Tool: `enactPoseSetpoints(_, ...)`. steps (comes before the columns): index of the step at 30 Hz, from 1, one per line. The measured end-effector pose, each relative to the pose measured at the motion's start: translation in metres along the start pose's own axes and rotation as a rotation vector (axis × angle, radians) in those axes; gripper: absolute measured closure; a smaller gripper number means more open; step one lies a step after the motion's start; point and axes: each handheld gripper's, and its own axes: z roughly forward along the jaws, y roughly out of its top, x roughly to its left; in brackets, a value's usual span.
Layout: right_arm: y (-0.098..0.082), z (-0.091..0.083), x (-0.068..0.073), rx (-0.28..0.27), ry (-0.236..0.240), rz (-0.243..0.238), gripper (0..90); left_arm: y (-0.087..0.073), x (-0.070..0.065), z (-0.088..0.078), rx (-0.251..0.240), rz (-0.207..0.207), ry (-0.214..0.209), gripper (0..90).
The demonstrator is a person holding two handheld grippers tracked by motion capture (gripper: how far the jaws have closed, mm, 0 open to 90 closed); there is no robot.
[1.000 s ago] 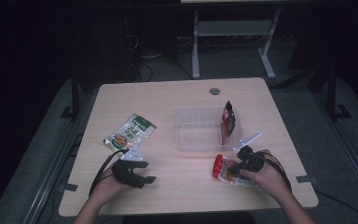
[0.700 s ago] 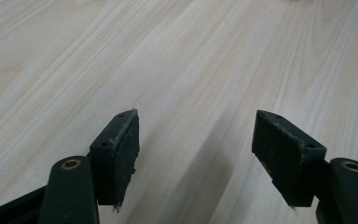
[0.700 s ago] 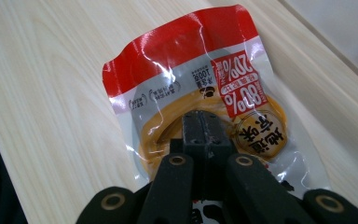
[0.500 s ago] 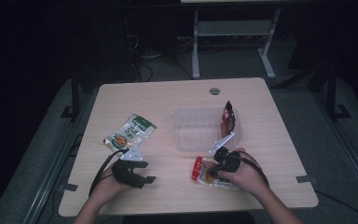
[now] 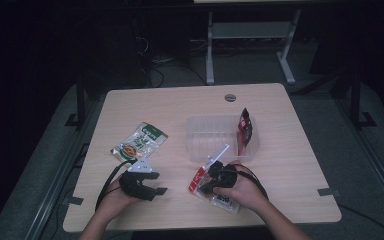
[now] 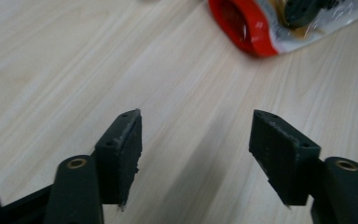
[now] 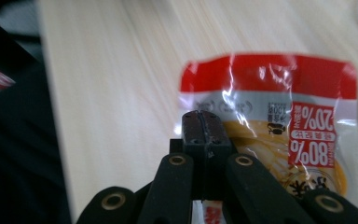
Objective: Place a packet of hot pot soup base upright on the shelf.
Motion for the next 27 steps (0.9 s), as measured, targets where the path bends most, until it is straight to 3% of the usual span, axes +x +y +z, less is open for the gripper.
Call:
enactPoseSetpoints(2, -0.002, -0.012, 0.000, -0.028, -0.015, -0.008, 90.0, 0.005, -0.002, -0.001, -0.025, -0.001, -0.019, 46.2)
enactPoseSetpoints(4, -0.008, -0.022, 0.002, -0.042, -0.024, 0.019, 90.0, 0.012, -0.006, 0.001, -0.054, -0.003, -0.024, 58.0)
enactPoseSetpoints(8, -0.029, -0.036, 0.006, -0.047, -0.028, 0.045, 90.0, 0.034, -0.011, 0.006, -0.078, 0.024, -0.046, 82.4)
enactPoseSetpoints(10, -0.039, -0.042, 0.009, -0.053, -0.023, 0.060, 90.0, 0.044, -0.014, 0.013, -0.082, 0.033, -0.066, 89.6)
enactPoseSetpoints(14, -0.058, -0.048, 0.016, -0.050, -0.008, 0.095, 90.0, 0.063, -0.021, 0.036, -0.041, 0.088, -0.082, 89.7)
enactPoseSetpoints(20, -0.075, -0.045, 0.019, -0.020, 0.004, 0.097, 90.0, 0.087, -0.029, 0.079, -0.017, 0.148, -0.081, 89.7)
enactPoseSetpoints(22, -0.075, -0.043, 0.020, -0.012, 0.005, 0.087, 90.0, 0.090, -0.030, 0.093, -0.010, 0.140, -0.089, 89.6)
enactPoseSetpoints(24, -0.074, -0.040, 0.021, 0.013, -0.016, 0.076, 90.0, 0.090, -0.030, 0.105, 0.032, 0.156, -0.087, 89.7)
enactPoseSetpoints(27, -0.076, -0.038, 0.020, 0.033, -0.032, 0.083, 90.0, 0.088, -0.029, 0.111, 0.038, 0.134, -0.099, 89.8)
